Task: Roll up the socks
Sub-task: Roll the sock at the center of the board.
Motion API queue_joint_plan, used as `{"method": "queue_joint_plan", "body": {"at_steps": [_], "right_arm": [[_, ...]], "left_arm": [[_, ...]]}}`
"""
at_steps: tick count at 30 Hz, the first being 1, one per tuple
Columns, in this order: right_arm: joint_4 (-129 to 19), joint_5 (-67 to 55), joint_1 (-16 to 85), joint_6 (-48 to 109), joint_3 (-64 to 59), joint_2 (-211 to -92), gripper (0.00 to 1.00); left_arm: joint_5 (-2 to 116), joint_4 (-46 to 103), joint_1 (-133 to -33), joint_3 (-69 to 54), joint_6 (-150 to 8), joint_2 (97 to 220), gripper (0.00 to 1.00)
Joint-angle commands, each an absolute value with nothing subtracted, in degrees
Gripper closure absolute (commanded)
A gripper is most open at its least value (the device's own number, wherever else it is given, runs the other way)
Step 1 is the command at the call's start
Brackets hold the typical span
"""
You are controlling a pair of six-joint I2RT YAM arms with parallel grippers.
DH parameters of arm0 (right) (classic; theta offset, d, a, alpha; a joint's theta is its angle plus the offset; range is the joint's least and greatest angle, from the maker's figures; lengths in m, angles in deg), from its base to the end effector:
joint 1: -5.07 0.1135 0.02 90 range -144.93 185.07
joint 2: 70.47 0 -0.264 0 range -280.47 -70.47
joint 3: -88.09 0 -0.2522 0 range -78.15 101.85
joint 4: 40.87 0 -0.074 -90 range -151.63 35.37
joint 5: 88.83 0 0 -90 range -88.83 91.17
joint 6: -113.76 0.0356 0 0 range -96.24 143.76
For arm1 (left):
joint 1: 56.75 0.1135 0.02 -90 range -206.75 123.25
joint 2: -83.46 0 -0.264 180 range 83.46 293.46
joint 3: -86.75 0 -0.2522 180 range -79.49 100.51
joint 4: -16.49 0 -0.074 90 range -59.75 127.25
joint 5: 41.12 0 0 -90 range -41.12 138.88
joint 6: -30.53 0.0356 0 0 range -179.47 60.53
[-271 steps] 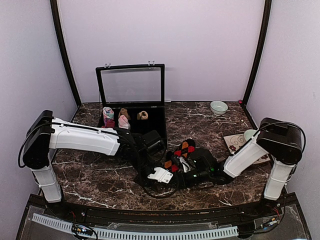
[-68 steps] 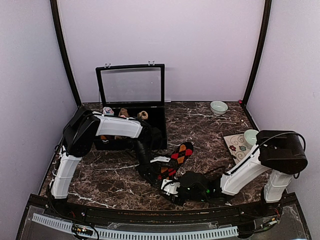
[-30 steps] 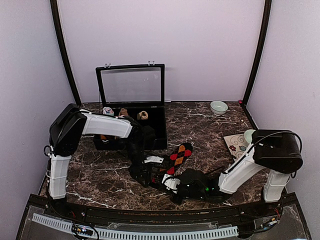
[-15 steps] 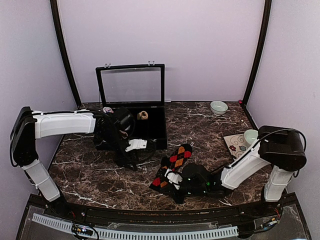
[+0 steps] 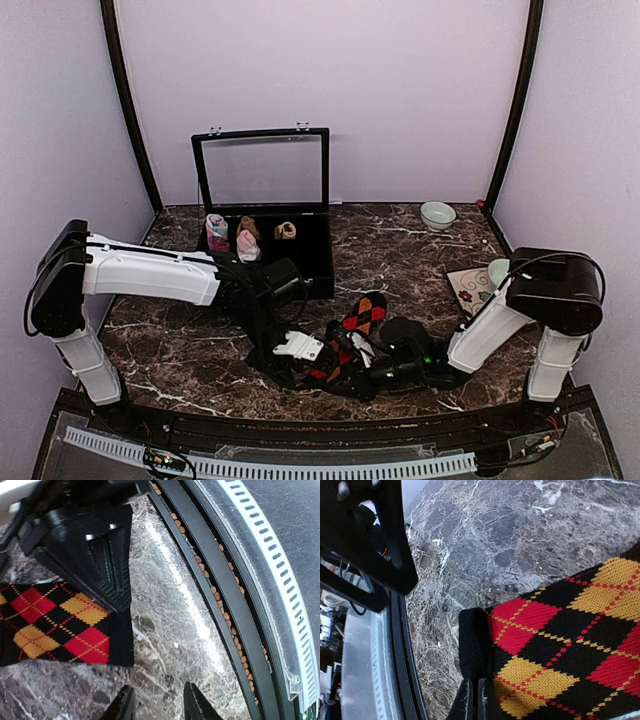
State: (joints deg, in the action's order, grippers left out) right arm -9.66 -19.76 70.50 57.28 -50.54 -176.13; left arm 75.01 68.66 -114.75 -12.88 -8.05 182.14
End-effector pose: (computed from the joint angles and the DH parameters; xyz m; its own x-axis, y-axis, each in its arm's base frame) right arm 0.1092 0.2695 0.0819 -0.7270 -0.3497 -0.5909 -0.6866 0.3710 0.6253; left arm 0.1641 -0.2921 0.1954 0.3447 0.7728 -0.5329 0.9139 -0.4060 0.0023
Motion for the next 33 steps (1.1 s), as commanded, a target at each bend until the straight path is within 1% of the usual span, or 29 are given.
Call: {"method": "queue_joint_plan", "body": {"at_steps": [1,7,12,22,29,33], "right_arm": [[-31.0,-21.8,68.8,63.0,-54.7,-181.7,1.00],[-30.6,-22.9,66.8,64.3,-54.6,-181.8,1.00],[-32.5,-23.2,66.1,63.8,-53.9,-182.1,1.00],[-32.4,-25.4,64.2,65.0,-53.0,-183.5,1.00],[-30.5,-26.4,63.2,66.0,-53.4,-183.1,1.00],[-30.6,-26.7,63.0,65.8,-53.0,-182.9,1.00]], "left_arm": [[74.6,66.0,-116.2,-12.1,-6.2,185.0,0.68],[70.4,59.9,-117.0,-13.2,-5.3,188.3,0.69],[69.1,56.4,-117.2,-13.6,-5.1,188.1,0.67],[68.9,58.7,-119.8,-14.4,-3.0,188.6,0.69],[67.1,55.7,-119.8,-16.2,-3.0,189.0,0.75],[66.0,54.6,-119.8,-16.1,-2.8,190.9,0.87]]}}
